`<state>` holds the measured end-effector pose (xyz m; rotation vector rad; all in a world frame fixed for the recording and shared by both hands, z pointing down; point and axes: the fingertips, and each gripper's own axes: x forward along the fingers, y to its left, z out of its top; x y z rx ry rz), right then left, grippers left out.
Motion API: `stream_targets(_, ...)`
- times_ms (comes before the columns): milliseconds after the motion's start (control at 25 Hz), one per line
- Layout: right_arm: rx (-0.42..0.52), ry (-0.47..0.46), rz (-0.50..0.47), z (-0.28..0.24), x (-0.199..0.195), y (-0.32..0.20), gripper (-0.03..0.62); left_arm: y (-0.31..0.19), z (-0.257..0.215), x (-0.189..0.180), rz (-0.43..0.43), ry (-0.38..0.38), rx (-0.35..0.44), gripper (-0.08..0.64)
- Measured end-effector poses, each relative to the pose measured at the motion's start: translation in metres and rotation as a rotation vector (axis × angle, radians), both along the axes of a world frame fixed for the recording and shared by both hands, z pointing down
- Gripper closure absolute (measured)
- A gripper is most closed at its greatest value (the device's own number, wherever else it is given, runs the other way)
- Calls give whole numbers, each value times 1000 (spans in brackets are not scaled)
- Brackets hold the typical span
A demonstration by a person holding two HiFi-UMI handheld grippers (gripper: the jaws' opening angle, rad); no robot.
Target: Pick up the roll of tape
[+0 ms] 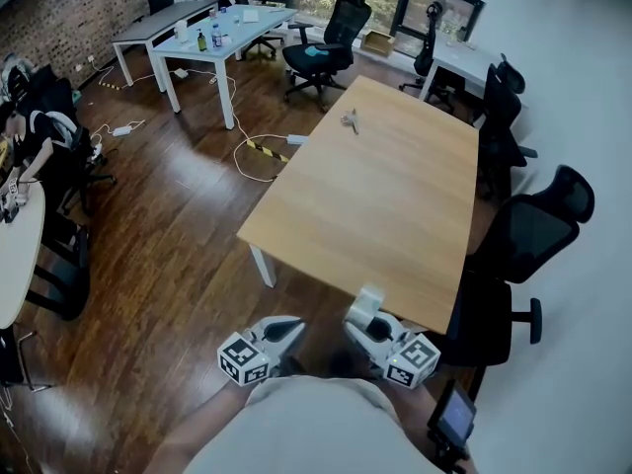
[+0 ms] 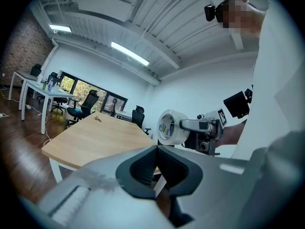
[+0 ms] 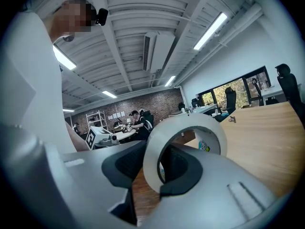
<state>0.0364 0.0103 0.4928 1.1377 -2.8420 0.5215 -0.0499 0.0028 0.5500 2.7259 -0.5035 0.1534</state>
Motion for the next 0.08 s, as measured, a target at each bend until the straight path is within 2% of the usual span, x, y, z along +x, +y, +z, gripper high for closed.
stream_targets(80, -4, 2, 3, -1, -8, 2, 491, 1, -1, -7, 3, 1, -3, 555)
